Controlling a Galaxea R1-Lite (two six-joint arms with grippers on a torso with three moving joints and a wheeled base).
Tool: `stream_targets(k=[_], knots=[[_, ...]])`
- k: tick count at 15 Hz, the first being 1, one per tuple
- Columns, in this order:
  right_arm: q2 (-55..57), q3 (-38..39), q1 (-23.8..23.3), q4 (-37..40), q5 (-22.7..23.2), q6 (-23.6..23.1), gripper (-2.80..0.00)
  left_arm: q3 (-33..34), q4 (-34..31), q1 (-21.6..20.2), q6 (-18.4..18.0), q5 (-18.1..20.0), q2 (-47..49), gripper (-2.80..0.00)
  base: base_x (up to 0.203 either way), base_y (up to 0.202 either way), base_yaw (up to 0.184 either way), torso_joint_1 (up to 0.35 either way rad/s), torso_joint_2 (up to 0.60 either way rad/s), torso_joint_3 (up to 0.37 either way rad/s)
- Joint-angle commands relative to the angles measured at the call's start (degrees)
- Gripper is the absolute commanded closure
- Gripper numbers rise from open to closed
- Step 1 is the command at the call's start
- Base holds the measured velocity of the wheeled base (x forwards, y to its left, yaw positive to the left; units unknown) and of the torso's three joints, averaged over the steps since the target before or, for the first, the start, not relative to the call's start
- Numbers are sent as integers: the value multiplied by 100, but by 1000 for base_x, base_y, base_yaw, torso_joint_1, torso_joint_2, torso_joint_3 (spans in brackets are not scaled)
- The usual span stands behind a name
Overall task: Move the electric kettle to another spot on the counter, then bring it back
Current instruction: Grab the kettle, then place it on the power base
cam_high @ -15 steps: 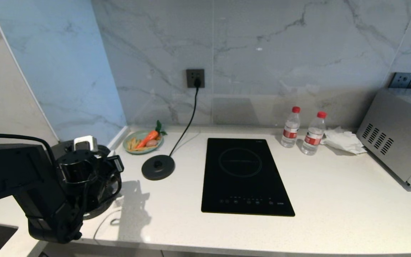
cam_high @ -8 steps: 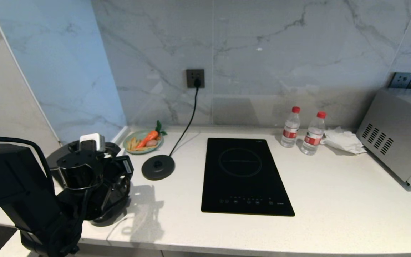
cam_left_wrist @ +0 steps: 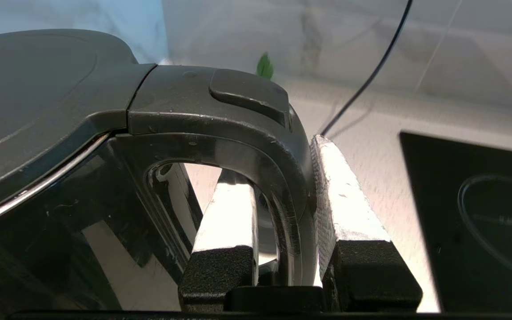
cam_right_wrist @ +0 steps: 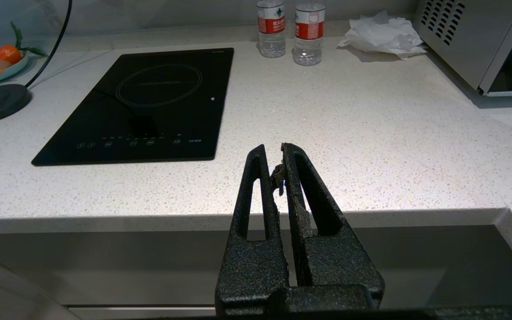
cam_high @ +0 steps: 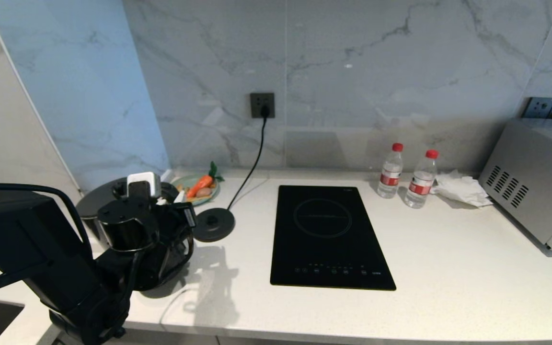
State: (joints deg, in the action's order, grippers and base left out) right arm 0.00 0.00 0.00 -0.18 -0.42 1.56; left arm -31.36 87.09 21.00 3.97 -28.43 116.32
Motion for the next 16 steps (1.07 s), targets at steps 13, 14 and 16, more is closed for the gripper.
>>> stream_targets(k=[13,14,16], knots=[[9,0,0,-8,-2,2,0,-1232,-389,563,-769,-119,252,0,0,0,0,0,0,0],[9,0,0,-5,-2,2,0,-1337,-455,563,-800,-119,294,0,0,0,0,0,0,0],[9,0,0,-8,-2,2,0,-1533,-560,591,-835,-117,373,0,0,0,0,0,0,0]])
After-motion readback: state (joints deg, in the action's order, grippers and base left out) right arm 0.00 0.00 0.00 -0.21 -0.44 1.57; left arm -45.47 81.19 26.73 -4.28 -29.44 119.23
